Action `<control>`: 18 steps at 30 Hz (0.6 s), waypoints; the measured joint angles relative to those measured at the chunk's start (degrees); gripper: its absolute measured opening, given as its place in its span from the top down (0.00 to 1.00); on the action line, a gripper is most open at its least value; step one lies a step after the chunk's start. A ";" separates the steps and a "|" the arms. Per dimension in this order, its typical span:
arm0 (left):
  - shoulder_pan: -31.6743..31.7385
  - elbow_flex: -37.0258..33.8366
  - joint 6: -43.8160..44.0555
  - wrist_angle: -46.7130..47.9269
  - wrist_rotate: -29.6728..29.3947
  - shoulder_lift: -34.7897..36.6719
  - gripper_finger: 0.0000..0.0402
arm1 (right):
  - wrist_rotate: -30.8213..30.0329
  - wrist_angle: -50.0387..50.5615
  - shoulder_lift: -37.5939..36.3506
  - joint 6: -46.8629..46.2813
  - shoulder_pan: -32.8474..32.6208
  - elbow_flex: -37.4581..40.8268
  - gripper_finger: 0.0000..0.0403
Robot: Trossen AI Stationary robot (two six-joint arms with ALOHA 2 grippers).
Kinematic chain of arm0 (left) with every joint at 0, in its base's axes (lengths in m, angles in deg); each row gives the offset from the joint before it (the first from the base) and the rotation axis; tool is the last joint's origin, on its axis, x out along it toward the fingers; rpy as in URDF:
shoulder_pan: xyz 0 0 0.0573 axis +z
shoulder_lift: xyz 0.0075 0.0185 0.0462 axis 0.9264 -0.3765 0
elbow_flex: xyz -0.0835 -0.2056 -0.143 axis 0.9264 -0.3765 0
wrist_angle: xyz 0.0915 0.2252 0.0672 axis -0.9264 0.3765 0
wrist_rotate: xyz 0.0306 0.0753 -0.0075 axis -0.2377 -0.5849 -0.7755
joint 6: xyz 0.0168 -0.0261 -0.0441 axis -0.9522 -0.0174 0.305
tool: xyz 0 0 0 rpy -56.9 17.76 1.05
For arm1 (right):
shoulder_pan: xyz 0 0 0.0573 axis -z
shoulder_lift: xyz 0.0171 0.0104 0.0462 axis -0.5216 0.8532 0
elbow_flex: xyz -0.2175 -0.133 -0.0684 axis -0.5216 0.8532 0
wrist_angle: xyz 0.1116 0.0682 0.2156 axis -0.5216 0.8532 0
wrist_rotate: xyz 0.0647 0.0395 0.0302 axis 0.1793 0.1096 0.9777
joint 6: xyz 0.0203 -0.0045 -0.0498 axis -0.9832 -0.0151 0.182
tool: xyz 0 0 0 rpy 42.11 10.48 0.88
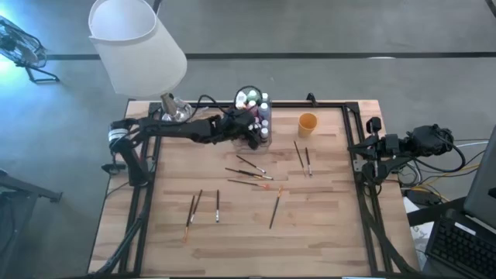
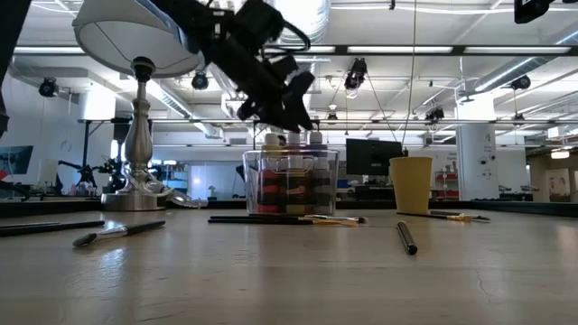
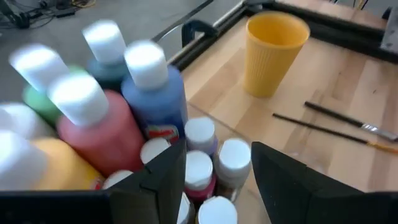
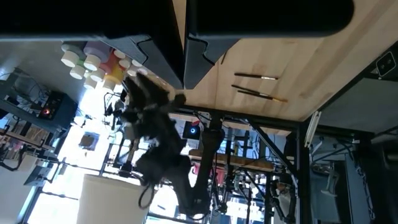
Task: Pick & Place Paint Supplies
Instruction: Put the silver paint brush into the cup
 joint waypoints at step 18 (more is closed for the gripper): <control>-15.63 3.32 -7.54 6.42 7.71 21.64 0.62 | 0.00 0.02 0.00 0.00 0.00 0.00 0.98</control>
